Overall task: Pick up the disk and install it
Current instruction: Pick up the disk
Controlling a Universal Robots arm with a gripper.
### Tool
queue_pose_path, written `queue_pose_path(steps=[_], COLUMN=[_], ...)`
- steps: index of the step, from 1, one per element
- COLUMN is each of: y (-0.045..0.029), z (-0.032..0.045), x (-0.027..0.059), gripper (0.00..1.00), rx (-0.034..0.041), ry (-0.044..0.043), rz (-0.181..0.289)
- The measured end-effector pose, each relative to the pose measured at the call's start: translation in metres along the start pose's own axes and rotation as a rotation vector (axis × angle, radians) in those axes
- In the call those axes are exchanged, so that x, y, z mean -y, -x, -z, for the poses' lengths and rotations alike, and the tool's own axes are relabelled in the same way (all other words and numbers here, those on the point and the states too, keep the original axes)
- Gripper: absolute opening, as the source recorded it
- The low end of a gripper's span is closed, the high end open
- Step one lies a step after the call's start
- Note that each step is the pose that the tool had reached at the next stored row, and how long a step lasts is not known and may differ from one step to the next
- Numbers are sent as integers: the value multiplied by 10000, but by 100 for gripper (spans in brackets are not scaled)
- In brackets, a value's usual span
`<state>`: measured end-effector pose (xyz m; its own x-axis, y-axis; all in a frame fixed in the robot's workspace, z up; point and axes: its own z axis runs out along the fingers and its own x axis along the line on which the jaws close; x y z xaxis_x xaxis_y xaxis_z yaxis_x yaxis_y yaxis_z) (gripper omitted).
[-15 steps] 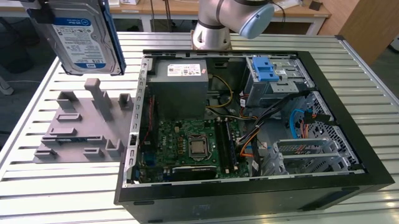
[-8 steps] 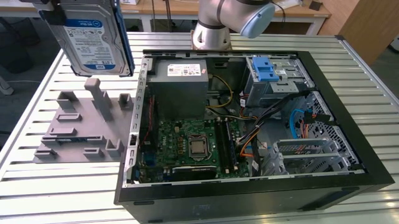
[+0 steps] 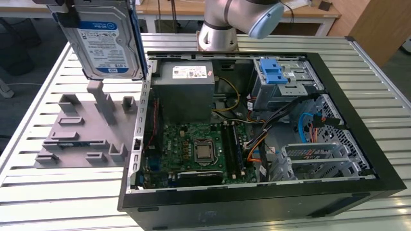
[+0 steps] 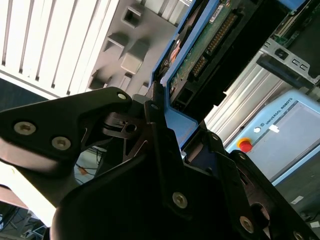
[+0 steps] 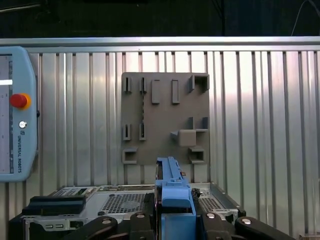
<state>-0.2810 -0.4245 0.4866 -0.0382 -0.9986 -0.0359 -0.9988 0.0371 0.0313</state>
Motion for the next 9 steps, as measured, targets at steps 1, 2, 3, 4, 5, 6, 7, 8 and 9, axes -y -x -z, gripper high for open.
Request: queue_pose_path(steps=[1,2,3,4,5,6,7,8,9], y=[-4,-7,-11,-15,-18,-22,-26,-29,-32], z=[0,1,2,3,3,5,5,6,7], x=[23,44,65,86,107,130,152,176,200], gripper=[37,37,37,37,37,37,37,37,37], rx=[1,1,0,0,1,0,1,0,0], ry=[1,2,4,5,6,8,9,10,12], rz=[0,0,0,-1,-1,-1,-1,-1,0])
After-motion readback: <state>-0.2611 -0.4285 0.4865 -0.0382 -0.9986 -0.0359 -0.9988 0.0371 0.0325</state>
